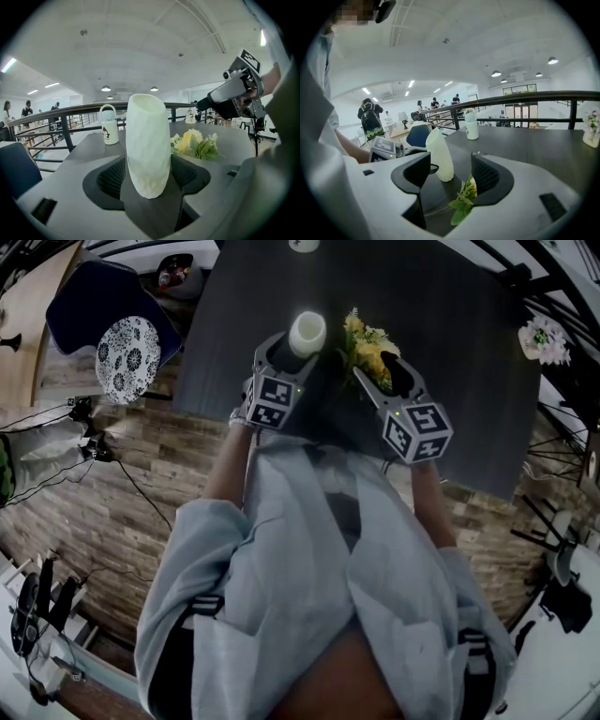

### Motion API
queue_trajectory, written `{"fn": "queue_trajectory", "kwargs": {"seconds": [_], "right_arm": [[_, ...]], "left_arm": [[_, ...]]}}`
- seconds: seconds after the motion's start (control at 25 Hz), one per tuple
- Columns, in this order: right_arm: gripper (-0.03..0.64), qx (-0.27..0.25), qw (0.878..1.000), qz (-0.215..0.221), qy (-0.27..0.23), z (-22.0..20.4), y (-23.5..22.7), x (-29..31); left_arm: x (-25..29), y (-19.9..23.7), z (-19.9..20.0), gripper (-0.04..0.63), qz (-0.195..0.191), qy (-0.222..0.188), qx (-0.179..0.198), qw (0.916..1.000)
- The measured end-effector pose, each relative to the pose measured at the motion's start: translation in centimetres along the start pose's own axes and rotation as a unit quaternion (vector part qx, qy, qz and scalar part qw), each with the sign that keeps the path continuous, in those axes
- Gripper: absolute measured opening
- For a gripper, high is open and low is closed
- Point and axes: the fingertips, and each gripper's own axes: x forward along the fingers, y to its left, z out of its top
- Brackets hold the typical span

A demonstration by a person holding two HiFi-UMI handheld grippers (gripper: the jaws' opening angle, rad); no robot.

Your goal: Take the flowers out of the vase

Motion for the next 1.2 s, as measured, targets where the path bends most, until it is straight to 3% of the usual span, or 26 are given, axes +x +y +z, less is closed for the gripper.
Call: {"fn": "queue_trajectory", "kwargs": {"seconds": [0.6,0.76,1.04,1.2], "right_arm": [[0.279,0.001,1.0,0.023,-0.021,1.3,1.1,0.3],[0.253,-0.024,0.999,0.007,-0.043,2.5,1.4,0.1],[0.193,-0.061,0.995,-0.001,-0.084,5.0,2.8,-0.7],[0.15,-0.062,0.993,-0.005,-0.097,5.8,3.1,-1.1]], "left_arm": [[-3.2,-0.1,1.4,0.307,-0.027,-0.014,-0.017,0.9994],[-4.7,0.3,3.0,0.296,-0.027,-0.033,-0.014,0.999],[-6.9,0.9,7.3,0.188,-0.015,-0.077,-0.022,0.9967],[-8.1,0.8,9.4,0.087,-0.006,-0.092,-0.016,0.9956]]}}
